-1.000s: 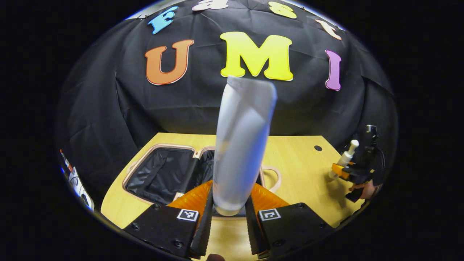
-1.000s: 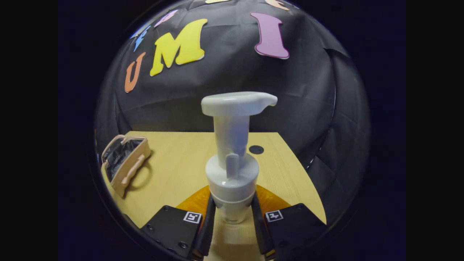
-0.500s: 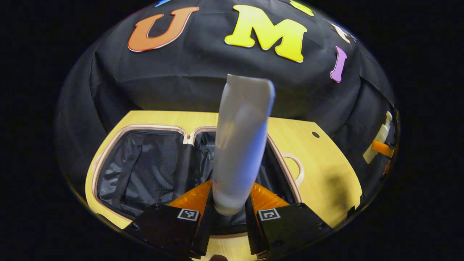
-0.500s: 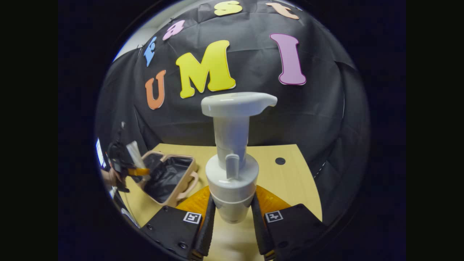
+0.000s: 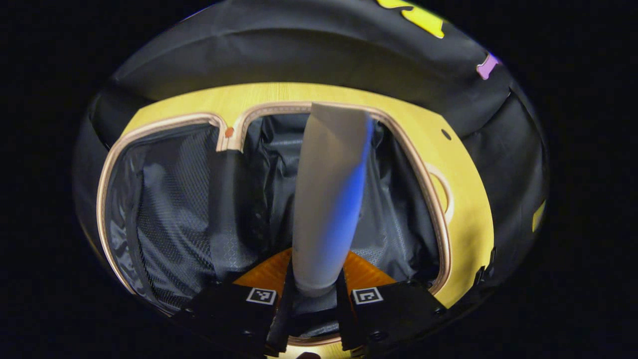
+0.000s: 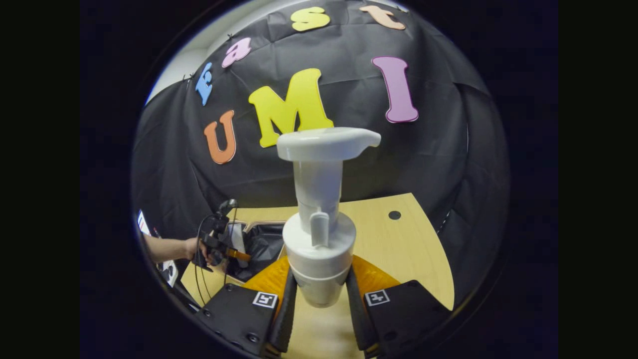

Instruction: First open the suitcase, pack the skin care products into it, and then close the suitcase.

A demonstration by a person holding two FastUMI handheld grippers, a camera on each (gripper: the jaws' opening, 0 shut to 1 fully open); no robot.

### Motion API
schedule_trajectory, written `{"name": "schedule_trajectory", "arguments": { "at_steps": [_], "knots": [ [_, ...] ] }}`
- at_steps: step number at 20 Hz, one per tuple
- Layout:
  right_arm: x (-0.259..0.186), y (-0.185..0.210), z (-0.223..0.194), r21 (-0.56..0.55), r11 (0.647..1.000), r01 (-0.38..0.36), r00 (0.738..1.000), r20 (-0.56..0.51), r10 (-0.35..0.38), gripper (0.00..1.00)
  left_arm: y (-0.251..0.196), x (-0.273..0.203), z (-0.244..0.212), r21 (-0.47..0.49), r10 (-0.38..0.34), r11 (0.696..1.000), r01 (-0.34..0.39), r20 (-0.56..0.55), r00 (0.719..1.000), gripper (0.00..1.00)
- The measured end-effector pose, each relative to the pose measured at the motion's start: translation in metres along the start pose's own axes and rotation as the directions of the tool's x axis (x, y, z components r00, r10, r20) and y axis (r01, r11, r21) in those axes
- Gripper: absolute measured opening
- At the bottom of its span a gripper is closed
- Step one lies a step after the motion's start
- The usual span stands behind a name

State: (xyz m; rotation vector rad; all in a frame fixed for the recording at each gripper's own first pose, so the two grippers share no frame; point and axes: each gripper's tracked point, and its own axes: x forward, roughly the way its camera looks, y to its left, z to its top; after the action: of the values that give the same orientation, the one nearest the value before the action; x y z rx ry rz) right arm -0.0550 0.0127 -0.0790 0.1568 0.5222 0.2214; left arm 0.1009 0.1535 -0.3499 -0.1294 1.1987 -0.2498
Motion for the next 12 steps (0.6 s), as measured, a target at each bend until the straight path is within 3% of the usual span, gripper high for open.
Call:
{"name": "schedule_trajectory", "arguments": {
  "at_steps": [4, 8, 9, 10, 12],
  "knots": [
    [-0.005, 0.016, -0.01, 0.01, 1.0, -0.025, 0.999, -0.019, 0.025, 0.46, -0.001, 0.009, -0.007, 0.017, 0.01, 1.0, -0.007, -0.133, 0.991, 0.41],
    [0.002, 0.03, -0.016, -0.014, 0.999, -0.043, 0.998, -0.046, 0.043, 0.46, 0.0, 0.011, -0.008, 0.016, 0.037, 0.999, -0.035, -0.159, 0.987, 0.44],
    [0.003, 0.034, -0.016, -0.016, 0.998, -0.053, 0.997, -0.05, 0.052, 0.46, -0.001, 0.013, -0.008, 0.016, 0.035, 0.999, -0.033, -0.157, 0.987, 0.53],
    [0.006, 0.038, -0.015, -0.022, 0.998, -0.062, 0.997, -0.054, 0.06, 0.47, -0.003, 0.011, -0.009, 0.01, 0.032, 0.999, -0.031, -0.16, 0.987, 0.46],
    [0.013, 0.044, -0.015, -0.041, 0.997, -0.072, 0.995, -0.065, 0.069, 0.46, -0.004, 0.004, -0.008, 0.004, 0.047, 0.999, -0.047, -0.14, 0.989, 0.5]
  ]
}}
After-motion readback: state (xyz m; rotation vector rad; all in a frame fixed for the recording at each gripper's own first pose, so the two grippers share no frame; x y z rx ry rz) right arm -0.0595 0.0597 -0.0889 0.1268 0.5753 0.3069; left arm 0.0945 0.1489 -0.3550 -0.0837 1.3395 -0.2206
